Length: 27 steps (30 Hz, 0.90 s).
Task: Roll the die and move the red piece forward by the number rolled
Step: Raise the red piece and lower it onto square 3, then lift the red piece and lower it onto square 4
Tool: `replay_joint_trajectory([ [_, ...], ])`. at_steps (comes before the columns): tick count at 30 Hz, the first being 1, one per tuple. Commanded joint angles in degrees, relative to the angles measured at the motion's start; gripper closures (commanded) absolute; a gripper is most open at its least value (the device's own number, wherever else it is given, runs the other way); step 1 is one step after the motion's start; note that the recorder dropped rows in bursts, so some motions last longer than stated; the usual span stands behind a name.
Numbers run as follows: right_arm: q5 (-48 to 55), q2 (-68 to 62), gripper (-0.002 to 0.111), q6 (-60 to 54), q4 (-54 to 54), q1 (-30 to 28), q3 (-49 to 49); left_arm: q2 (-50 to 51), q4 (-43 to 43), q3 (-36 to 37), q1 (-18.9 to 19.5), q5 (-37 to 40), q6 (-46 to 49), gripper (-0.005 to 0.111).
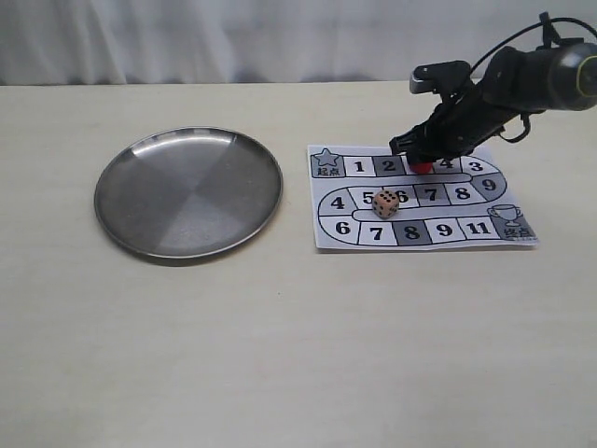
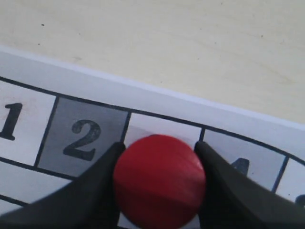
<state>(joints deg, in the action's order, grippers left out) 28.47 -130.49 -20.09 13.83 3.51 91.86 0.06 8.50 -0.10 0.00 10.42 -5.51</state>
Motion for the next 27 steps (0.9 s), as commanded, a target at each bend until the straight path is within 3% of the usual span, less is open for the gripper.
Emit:
replay_joint_trajectory([
  [1, 0.7, -1.0, 0.104, 0.3, 0.5, -0.2, -0.2, -0.1, -0.2, 0.1, 0.0, -0.5, -0.1, 0.107],
  [10, 3.0, -0.1, 0.104, 0.3, 0.7, -0.2, 0.6, -0.1, -0.2, 0.1, 0.0, -0.5, -0.1, 0.107],
  [22, 2.6, 17.1, 0.104, 1.7, -1.5, -0.4, 0.7, -0.1, -0.2, 0.1, 0.0, -0.5, -0.1, 0.107],
  [27, 0.3, 17.8, 0.104, 1.9, -1.9, -0.4, 0.5, -0.1, -0.2, 0.1, 0.0, -0.5, -0.1, 0.107],
])
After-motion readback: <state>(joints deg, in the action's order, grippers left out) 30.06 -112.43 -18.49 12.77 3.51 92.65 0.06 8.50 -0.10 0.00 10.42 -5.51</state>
